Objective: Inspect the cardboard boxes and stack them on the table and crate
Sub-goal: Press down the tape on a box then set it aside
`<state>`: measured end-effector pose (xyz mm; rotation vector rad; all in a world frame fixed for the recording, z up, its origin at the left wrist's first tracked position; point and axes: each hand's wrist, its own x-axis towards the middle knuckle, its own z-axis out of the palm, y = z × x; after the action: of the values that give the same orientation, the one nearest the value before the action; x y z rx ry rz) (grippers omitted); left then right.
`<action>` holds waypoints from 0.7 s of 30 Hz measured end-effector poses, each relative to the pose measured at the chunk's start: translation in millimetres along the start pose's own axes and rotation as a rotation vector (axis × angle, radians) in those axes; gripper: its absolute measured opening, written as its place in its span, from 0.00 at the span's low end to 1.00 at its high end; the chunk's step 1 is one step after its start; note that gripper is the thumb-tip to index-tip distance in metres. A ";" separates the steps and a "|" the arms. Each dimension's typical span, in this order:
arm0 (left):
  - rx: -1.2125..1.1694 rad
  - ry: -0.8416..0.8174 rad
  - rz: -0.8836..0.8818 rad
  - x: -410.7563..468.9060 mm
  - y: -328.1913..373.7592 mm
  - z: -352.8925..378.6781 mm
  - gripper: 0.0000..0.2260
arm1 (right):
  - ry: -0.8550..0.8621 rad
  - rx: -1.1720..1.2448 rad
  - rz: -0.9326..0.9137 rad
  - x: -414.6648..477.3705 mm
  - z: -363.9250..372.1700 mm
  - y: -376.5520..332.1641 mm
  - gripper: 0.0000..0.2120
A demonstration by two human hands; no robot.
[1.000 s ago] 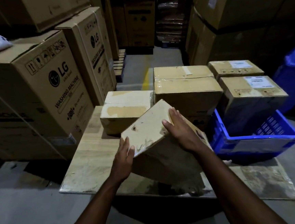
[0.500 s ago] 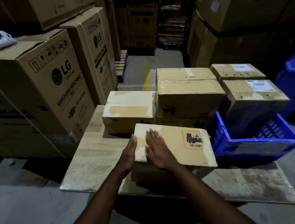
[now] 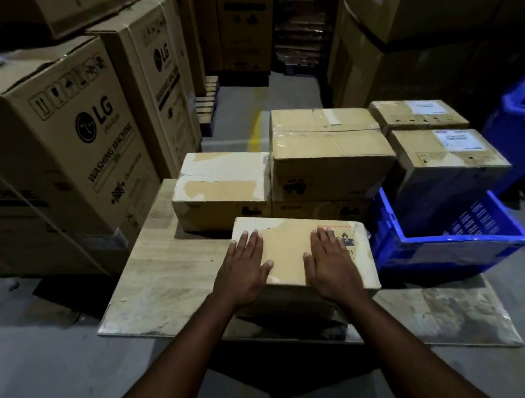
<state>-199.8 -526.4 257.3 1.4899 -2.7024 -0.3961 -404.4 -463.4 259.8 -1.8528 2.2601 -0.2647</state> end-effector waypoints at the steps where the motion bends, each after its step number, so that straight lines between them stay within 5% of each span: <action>1: 0.032 0.011 0.029 1.8 1.7 1.8 0.31 | 0.008 -0.015 -0.001 -0.8 1.4 -0.5 0.31; 21: 0.057 0.030 0.107 26.2 -30.8 -2.0 0.35 | -0.004 -0.085 0.034 5.7 -12.1 49.4 0.31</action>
<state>-188.2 -564.4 249.5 1.3445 -2.7769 -0.2918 -455.4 -459.2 258.0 -1.8520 2.3323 -0.1620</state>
